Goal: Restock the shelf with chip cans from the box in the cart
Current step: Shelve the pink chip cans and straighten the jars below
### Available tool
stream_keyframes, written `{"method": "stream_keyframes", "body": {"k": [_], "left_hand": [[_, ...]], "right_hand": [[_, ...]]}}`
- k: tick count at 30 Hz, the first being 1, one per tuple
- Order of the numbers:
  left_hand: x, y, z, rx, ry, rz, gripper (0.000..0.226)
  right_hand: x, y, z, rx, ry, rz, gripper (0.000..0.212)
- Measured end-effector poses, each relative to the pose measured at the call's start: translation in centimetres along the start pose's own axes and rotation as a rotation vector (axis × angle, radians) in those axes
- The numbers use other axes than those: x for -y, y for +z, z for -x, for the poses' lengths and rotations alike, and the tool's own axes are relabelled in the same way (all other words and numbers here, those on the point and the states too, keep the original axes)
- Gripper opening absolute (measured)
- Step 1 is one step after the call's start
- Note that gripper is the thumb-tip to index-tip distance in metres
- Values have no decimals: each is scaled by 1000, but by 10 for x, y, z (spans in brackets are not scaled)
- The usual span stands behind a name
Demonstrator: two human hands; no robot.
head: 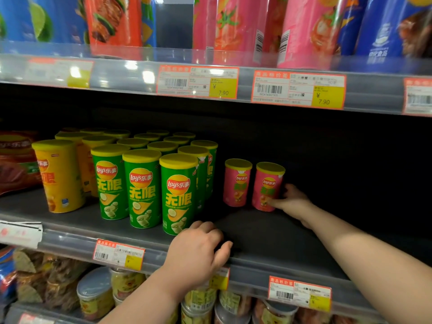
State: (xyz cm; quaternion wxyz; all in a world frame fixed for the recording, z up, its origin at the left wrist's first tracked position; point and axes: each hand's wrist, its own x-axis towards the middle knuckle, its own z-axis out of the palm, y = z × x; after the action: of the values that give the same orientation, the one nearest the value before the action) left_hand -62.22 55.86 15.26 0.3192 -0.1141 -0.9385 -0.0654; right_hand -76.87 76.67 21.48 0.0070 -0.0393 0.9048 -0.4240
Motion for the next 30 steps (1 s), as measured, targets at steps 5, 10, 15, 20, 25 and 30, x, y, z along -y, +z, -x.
{"method": "stream_keyframes", "body": {"k": [5,10,15,20,25,30], "left_hand": [[2,-3,-2,95,-20,7,40],[-1,-14,-5,195,-58,105,67],[0,-26,0,204,-2,167,76],[-8,-38,11,231,62,194,59],[-17,-48,30,211,113,237,70],[-22,-53,61,278,143,187,52]], "right_hand": [[-2,-5,25,-30,-55,252,63],[7,-6,65,-2,-146,542,40],[22,-2,110,-25,-160,720,40],[25,1,158,-90,-185,727,39],[24,10,199,-82,-175,747,38],[14,28,227,-40,-201,763,37]]}}
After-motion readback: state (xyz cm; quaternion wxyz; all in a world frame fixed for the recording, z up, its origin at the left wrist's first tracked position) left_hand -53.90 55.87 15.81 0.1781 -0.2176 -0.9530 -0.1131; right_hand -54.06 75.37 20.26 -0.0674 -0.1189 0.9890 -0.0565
